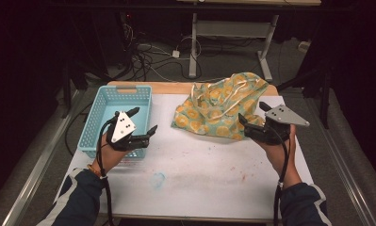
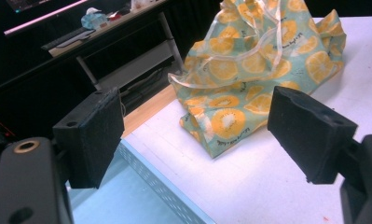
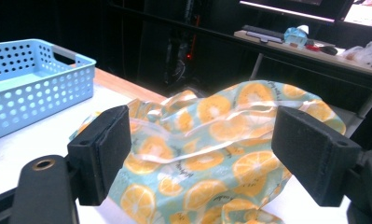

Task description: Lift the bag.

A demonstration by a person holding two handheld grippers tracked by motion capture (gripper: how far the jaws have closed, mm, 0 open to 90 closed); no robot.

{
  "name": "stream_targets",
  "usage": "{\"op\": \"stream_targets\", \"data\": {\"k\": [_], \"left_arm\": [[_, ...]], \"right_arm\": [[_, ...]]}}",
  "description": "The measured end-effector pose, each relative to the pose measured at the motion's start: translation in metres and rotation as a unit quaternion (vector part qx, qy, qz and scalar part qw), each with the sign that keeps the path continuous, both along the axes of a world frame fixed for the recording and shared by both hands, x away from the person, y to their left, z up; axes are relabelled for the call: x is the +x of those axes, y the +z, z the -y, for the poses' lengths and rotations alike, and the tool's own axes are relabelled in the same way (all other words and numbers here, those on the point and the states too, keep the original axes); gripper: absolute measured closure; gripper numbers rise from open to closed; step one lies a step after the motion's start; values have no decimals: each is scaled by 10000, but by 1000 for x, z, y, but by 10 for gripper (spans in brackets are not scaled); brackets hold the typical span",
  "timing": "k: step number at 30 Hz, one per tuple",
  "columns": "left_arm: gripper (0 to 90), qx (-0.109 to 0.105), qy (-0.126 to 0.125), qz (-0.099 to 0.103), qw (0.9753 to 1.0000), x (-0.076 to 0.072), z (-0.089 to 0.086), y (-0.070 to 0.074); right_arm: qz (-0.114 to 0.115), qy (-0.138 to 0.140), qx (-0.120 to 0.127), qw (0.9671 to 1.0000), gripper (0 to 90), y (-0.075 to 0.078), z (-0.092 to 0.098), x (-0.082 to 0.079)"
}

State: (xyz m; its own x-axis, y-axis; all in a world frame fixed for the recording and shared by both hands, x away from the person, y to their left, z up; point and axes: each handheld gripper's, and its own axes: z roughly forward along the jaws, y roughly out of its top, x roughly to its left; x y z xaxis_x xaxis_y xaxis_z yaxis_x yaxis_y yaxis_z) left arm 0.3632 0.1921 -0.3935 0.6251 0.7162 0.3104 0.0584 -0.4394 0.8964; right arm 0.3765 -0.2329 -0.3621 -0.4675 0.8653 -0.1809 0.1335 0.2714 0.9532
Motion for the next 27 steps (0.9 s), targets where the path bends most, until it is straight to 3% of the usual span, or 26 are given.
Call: {"op": "stream_targets", "data": {"k": [9,14,27], "left_arm": [[182,3,-114,2,9999,-18,-4,-5],[182,196,-131,-35,9997,-29,-6,-13],[182,325,-157,-61,9993,-50,-18,-26]], "right_arm": [[-42,142,38,9999,210,-19,9,-19],[-47,163,38,9998,209,-24,18,-32],[-92,344,-98,9993,194,-37,24,-58]]}}
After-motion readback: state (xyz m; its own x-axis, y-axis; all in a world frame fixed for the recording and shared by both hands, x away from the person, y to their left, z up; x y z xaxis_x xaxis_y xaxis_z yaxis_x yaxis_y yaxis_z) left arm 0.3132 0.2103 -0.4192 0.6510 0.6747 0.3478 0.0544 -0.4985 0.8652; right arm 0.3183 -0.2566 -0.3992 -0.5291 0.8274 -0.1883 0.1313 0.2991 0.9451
